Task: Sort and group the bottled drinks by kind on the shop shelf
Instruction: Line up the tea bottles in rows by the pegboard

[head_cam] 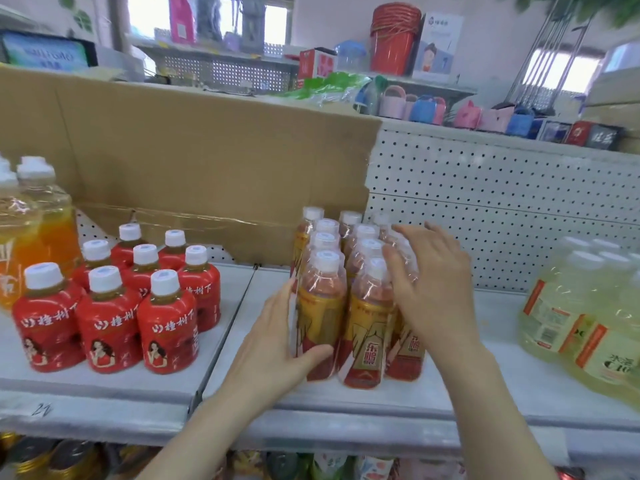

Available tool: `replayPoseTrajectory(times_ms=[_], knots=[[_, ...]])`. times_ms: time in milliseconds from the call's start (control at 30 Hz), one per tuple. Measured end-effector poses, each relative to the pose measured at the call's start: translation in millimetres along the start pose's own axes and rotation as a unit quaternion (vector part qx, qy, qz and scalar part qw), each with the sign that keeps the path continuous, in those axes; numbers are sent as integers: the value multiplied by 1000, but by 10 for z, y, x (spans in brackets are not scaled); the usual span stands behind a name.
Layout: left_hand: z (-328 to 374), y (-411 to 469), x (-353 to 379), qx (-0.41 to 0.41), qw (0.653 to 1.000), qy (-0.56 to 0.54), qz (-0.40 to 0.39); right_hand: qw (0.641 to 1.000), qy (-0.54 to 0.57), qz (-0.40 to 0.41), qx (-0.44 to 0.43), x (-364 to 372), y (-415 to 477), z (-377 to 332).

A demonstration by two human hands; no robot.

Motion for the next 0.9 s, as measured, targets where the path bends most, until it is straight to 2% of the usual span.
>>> replayPoseTrajectory(times_ms=[67,133,200,267,400,467,567,633,700,900], knots=[[62,135,33,34,999,4,-2,995,-22,-77,53,13,123,206],[120,191,97,45,998,41,21,986,33,-144,81,87,134,308],[152,170,144,52,996,60,34,985,68,-143,61,110,96,325],[165,145,108,36,998,24,39,985,81,-140,56,99,109,340],[157,597,-189,-24,986,-50,155,979,102,-129,122,7,439,527],[215,1062,-313,-33,985,-38,167,971,93,-169,141,92,646,655],[213,1786,-334,-71,993,54,81,950,110,-235,174,308,860,823],[125,2120,-224,-100,986,127,-29,937,115,-276,180,431,942,896],[23,2310,-92,-132,975,134,-120,923,120,-313,187,530,987,951],[-54,2477,102,-116,980,88,-135,897,183,-334,226,627,962,1069]])
Point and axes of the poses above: each hand's wrist, its own y-axis towards the middle knuckle, its own x-axis out of the palm, z = x × y, the point moved 3 cm from there along y, towards the middle knuckle, and after that the axes turned 5 degrees about z, right-handed, at the moved point
